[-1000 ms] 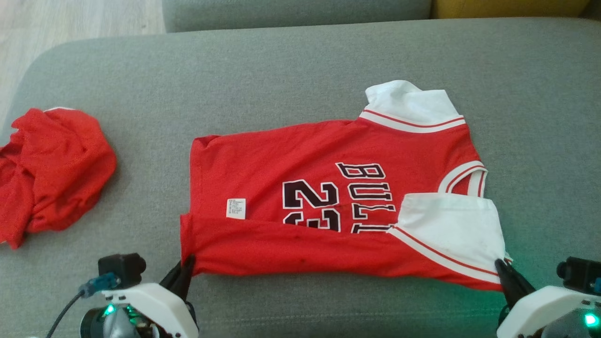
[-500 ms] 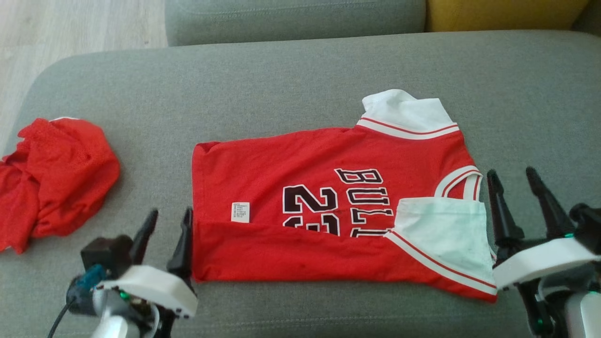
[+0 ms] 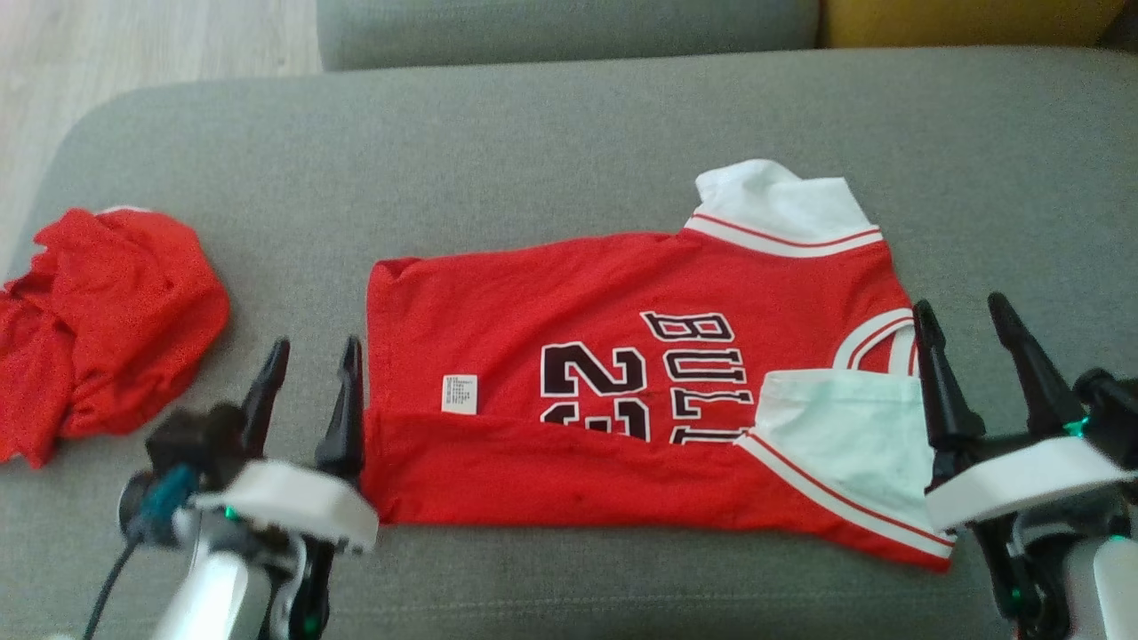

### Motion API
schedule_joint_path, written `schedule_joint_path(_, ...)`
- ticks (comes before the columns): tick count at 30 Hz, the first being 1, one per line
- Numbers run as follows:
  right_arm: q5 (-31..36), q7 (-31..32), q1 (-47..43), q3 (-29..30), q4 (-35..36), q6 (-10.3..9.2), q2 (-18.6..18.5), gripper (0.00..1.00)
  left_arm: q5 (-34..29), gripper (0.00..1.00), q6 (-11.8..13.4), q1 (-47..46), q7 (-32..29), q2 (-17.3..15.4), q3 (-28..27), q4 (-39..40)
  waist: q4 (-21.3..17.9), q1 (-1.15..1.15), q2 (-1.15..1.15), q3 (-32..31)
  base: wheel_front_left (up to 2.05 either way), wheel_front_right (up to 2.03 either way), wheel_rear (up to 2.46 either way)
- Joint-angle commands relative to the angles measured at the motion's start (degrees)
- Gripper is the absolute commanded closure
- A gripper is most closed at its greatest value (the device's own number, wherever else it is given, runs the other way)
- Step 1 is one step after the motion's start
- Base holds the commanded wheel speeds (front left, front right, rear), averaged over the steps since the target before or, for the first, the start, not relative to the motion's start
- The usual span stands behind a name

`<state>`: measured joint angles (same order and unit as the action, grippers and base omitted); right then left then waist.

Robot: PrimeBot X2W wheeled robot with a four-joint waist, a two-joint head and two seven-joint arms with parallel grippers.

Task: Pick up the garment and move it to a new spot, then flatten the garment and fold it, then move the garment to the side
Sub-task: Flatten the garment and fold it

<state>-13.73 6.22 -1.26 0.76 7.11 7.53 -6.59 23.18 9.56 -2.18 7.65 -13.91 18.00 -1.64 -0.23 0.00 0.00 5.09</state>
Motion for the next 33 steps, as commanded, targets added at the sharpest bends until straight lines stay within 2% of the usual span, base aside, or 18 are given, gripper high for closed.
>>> schedule_joint_path(1,-0.7,-0.2,3.6,-1.0,2.3,-0.04,-0.8,0.0,-0.5,0.0,-0.4,-5.9,0.4,-0.2,-1.8,1.0,0.3,0.0,0.0,1.8,0.0,0.0,0.0)
schedule_joint_path(5,-0.9,-0.1,5.6,-1.0,2.6,-0.04,-0.8,0.0,0.7,0.0,-2.5,-13.4,0.0,1.0,-1.5,-3.9,0.2,0.0,0.0,5.5,0.0,0.0,0.0)
schedule_joint_path(14,-1.2,-0.4,9.8,-2.6,1.8,-0.04,-0.3,0.0,3.7,0.0,-7.9,-30.0,-2.6,1.9,-1.7,-25.5,-2.0,0.0,0.0,12.5,0.0,0.0,0.0)
schedule_joint_path(20,-1.6,-1.0,11.4,-3.2,0.2,-0.04,-0.2,0.0,4.9,0.0,-11.1,-36.4,-5.5,1.5,-1.2,-39.1,-3.2,0.0,0.0,14.6,0.0,0.0,0.0)
schedule_joint_path(24,-1.9,-1.3,11.8,-2.2,-1.0,-0.04,-0.2,0.0,5.9,0.02,-13.0,-38.3,-7.2,2.2,-0.5,-44.5,-3.4,0.0,0.0,14.5,0.0,0.0,0.0)
schedule_joint_path(25,-2.0,-1.3,11.9,-1.9,-1.3,-0.04,-0.2,0.0,5.9,0.48,-13.4,-38.7,-7.2,2.3,-0.3,-45.4,-3.4,0.0,0.0,14.5,0.0,0.0,0.0)
schedule_joint_path(27,-2.2,-1.4,12.4,-1.5,-1.9,-0.04,-0.3,0.0,6.0,1.0,-13.9,-39.4,-7.0,2.4,0.1,-46.8,-3.3,0.0,0.0,14.3,0.0,0.0,0.0)
schedule_joint_path(33,-3.2,-1.8,15.7,-0.5,-4.2,-0.04,-1.2,0.0,5.7,1.0,-14.6,-41.3,-4.5,2.7,0.8,-49.1,-3.0,0.0,0.0,14.2,0.0,0.0,0.0)
